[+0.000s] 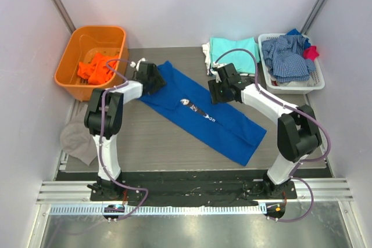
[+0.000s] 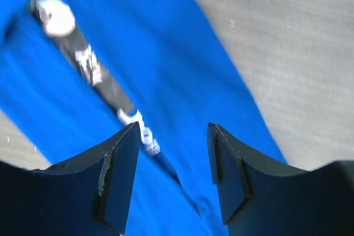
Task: Fold and stack the t-shirts
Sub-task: Fold the tshirt
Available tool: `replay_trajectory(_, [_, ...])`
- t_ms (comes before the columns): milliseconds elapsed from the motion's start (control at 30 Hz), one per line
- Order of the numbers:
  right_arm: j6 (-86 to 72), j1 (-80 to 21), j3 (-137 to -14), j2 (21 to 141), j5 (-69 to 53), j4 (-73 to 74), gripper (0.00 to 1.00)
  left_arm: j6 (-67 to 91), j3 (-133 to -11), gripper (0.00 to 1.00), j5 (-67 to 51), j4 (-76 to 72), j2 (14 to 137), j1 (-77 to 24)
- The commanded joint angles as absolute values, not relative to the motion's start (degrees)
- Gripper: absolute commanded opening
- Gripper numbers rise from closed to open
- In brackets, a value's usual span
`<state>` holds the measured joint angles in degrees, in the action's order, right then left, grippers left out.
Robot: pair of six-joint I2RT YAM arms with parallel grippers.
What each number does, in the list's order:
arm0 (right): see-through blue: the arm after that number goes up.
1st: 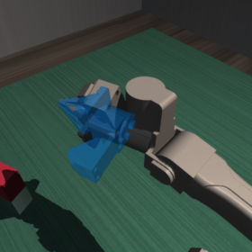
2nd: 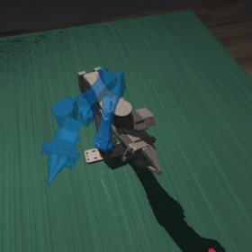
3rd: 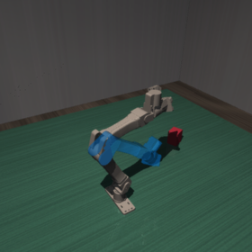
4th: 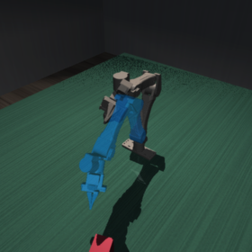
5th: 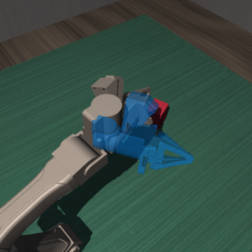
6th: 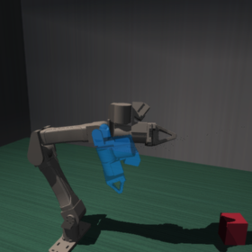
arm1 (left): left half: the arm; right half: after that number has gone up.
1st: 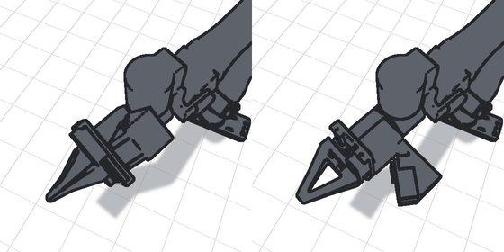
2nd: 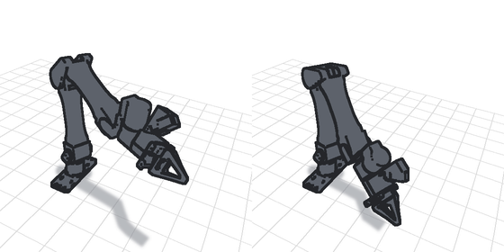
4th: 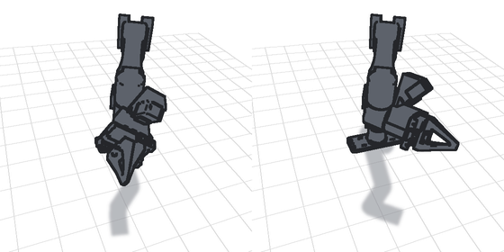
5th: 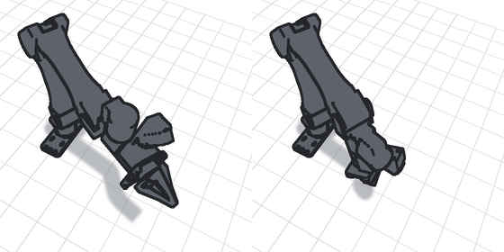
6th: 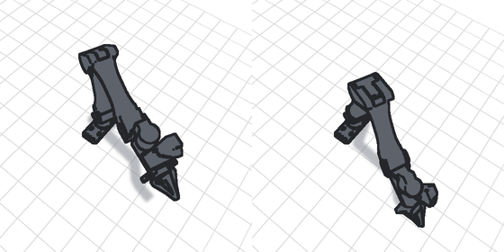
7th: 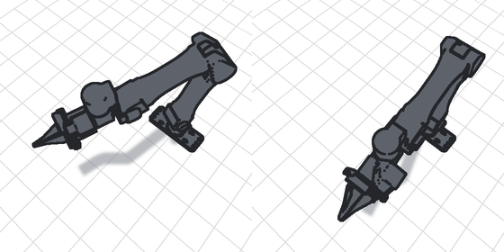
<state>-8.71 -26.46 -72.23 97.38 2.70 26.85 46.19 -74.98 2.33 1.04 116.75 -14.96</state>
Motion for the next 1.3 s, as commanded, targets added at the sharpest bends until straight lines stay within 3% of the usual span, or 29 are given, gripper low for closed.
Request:
replay_trajectory(0, [-11.3, -26.6, -69.8, 90.7, 2.9, 27.2, 0.59, 42.5, -84.9, 0.59, 0.6, 10.3, 123.3, -14.2])
replay_trajectory(400, [-12.9, -26.7, -65.9, 83.6, 3.3, 30.1, 0.60, 39.2, -113.3, 0.64, -3.6, 20.1, 136.3, -10.4])
replay_trajectory(533, [-12.8, -26.6, -64.9, 81.3, 3.0, 30.2, 0.60, 39.1, -117.5, 0.79, -7.8, 21.9, 137.5, -9.0])
replay_trajectory(667, [-12.2, -26.7, -65.0, 80.9, 2.9, 30.8, 0.60, 40.8, -110.8, 0.99, -9.8, 14.6, 128.1, -8.9])
replay_trajectory(767, [-12.2, -26.7, -65.1, 81.4, 0.7, 30.6, 0.60, 42.4, -105.9, 1.00, -11.5, 13.2, 119.8, -9.1])
replay_trajectory(933, [-12.4, -28.7, -63.5, 83.3, -1.9, 29.4, 0.60, 46.2, -87.1, 1.00, -10.7, 8.6, 102.4, -9.1])
replay_trajectory(1100, [-13.4, -33.1, -62.1, 87.7, 7.3, 30.4, 0.60, 48.4, -68.3, 1.00, -10.0, 6.2, 87.4, -9.6])
replay_trajectory(1267, [-15.7, -36.4, -60.4, 91.2, 16.4, 30.8, 0.62, 49.2, -57.8, 1.00, -8.3, 7.6, 72.3, -11.2])
